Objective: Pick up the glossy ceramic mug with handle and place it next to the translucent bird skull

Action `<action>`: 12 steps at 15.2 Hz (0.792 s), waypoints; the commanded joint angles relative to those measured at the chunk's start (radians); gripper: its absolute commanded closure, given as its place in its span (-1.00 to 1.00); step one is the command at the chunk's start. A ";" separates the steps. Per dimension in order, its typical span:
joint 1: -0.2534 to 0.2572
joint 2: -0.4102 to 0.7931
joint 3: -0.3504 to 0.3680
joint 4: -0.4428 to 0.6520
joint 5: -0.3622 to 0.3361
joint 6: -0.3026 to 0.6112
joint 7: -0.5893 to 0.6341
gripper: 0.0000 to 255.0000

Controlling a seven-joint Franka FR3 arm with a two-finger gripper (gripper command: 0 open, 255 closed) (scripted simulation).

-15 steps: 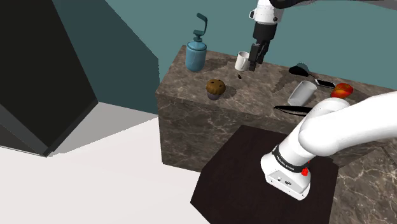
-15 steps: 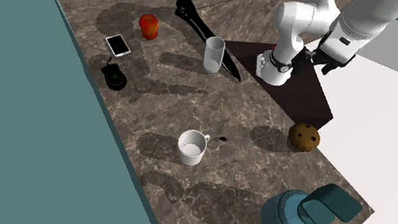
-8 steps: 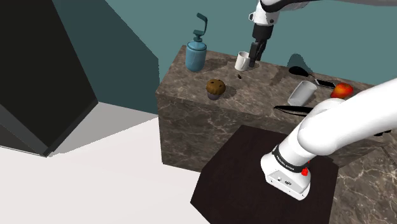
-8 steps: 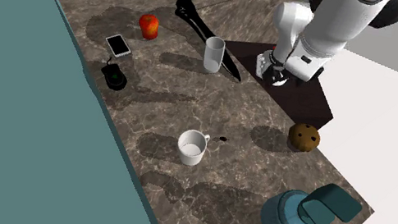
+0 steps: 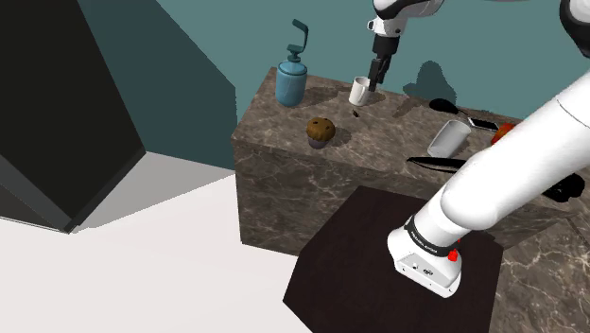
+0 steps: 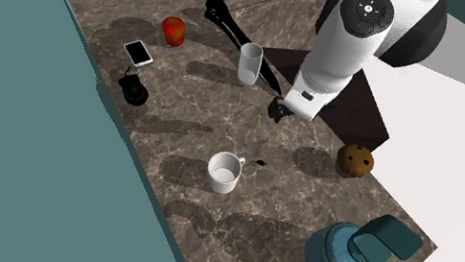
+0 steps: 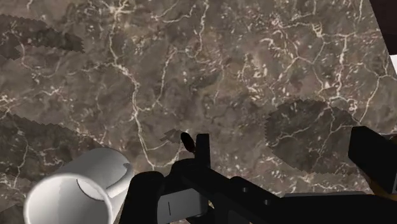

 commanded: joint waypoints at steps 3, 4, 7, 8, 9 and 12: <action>-0.024 0.151 -0.042 0.118 0.048 0.029 -0.105 -1.00; -0.033 0.191 -0.050 0.153 0.063 0.032 -0.132 -1.00; -0.066 0.313 -0.065 0.269 0.114 0.031 -0.209 -1.00; -0.081 0.355 -0.068 0.310 0.132 0.028 -0.233 -1.00; -0.095 0.397 -0.069 0.354 0.150 0.024 -0.256 -1.00; -0.147 0.525 -0.066 0.499 0.201 -0.001 -0.319 -1.00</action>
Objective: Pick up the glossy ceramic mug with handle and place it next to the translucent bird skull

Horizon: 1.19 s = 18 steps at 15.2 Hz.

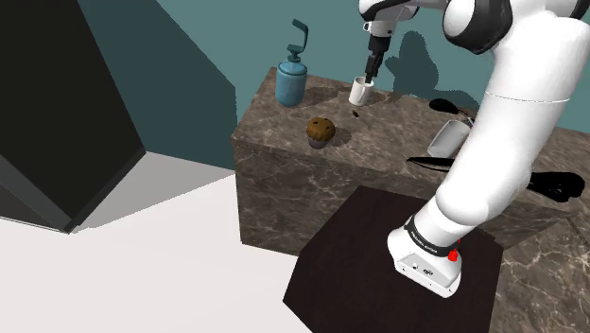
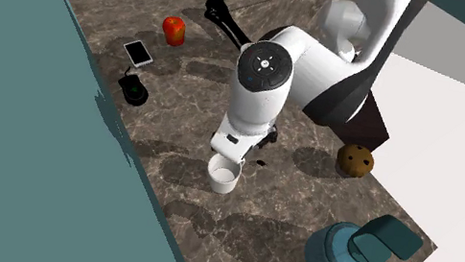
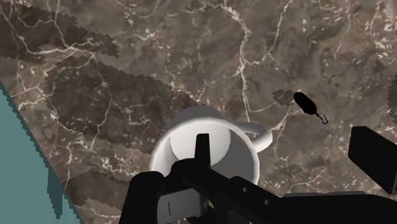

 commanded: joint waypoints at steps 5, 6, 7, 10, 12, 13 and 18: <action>-0.128 0.284 0.026 0.362 0.096 -0.088 -0.099 -1.00; -0.153 0.336 0.033 0.439 0.109 -0.112 -0.110 -1.00; -0.161 0.350 0.035 0.460 0.112 -0.119 -0.112 -1.00; -0.156 0.347 0.036 0.414 0.113 -0.077 -0.114 -1.00; -0.153 0.347 0.037 0.386 0.114 -0.050 -0.116 -1.00; -0.151 0.347 0.037 0.373 0.114 -0.036 -0.117 -1.00; -0.150 0.348 0.038 0.353 0.115 -0.016 -0.118 -1.00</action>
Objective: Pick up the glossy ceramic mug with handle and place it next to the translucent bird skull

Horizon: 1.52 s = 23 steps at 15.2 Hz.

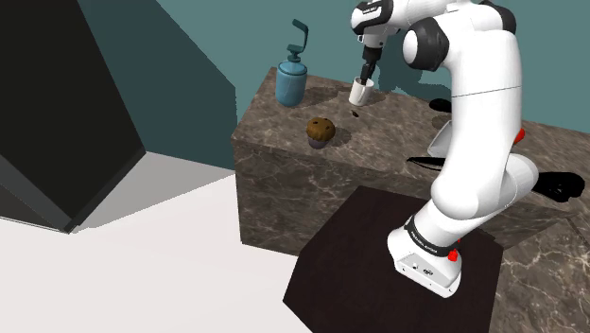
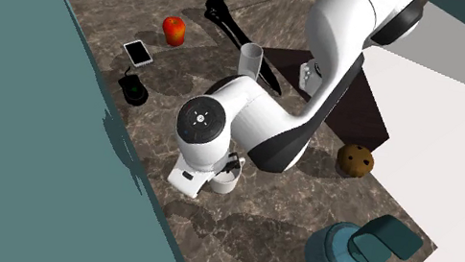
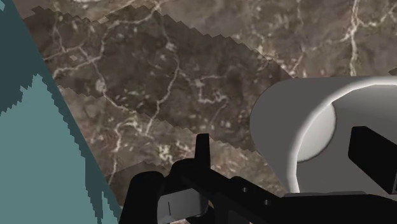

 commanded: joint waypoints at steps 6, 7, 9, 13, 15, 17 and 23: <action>0.000 0.001 0.000 -0.001 0.000 0.002 0.000 1.00; 0.000 0.001 0.000 -0.001 0.000 0.002 0.000 1.00; 0.000 0.001 0.000 -0.001 0.000 0.002 0.000 1.00; 0.000 0.001 0.000 -0.001 0.000 0.002 0.000 1.00; 0.000 -0.003 -0.001 0.006 -0.001 -0.009 0.000 1.00; -0.001 -0.011 -0.003 0.022 -0.004 -0.031 0.001 1.00; -0.006 -0.027 -0.008 0.078 -0.011 -0.102 0.002 1.00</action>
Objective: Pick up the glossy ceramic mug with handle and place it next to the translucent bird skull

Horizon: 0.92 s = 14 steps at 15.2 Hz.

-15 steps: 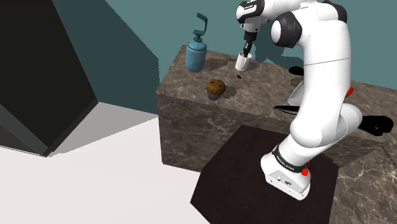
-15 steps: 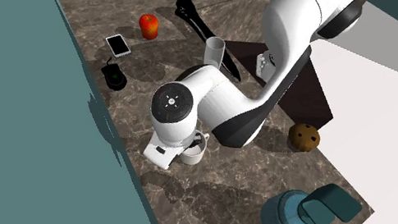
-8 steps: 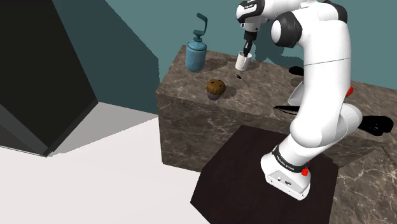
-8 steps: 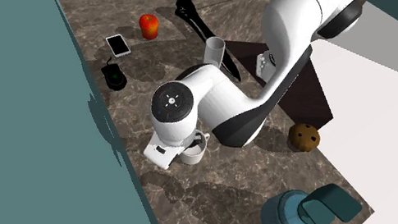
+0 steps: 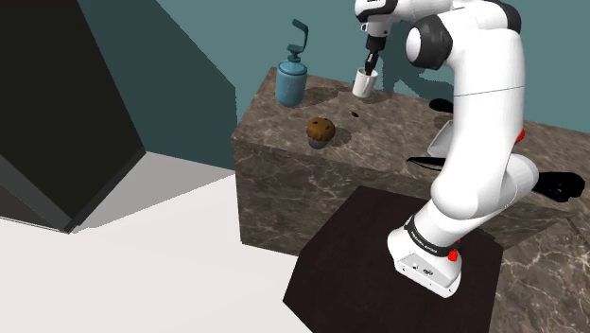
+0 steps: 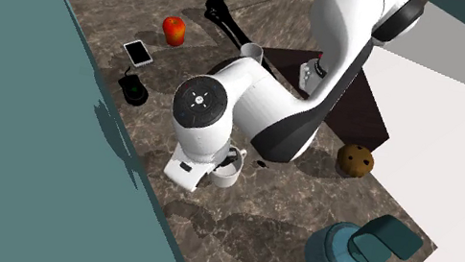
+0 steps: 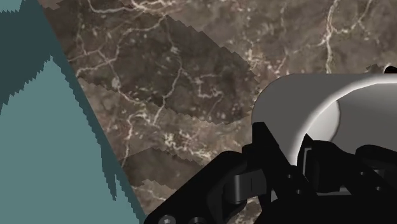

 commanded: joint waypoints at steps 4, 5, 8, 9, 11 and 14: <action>-0.005 -0.011 -0.003 0.052 -0.005 -0.061 0.001 1.00; -0.007 -0.012 -0.004 0.064 -0.005 -0.074 0.001 1.00; -0.013 -0.012 -0.005 0.106 -0.006 -0.115 0.001 1.00; -0.015 -0.011 -0.005 0.121 -0.006 -0.129 0.001 1.00; -0.020 -0.009 -0.005 0.152 -0.005 -0.158 0.001 1.00; -0.030 -0.002 -0.005 0.206 -0.004 -0.203 0.001 1.00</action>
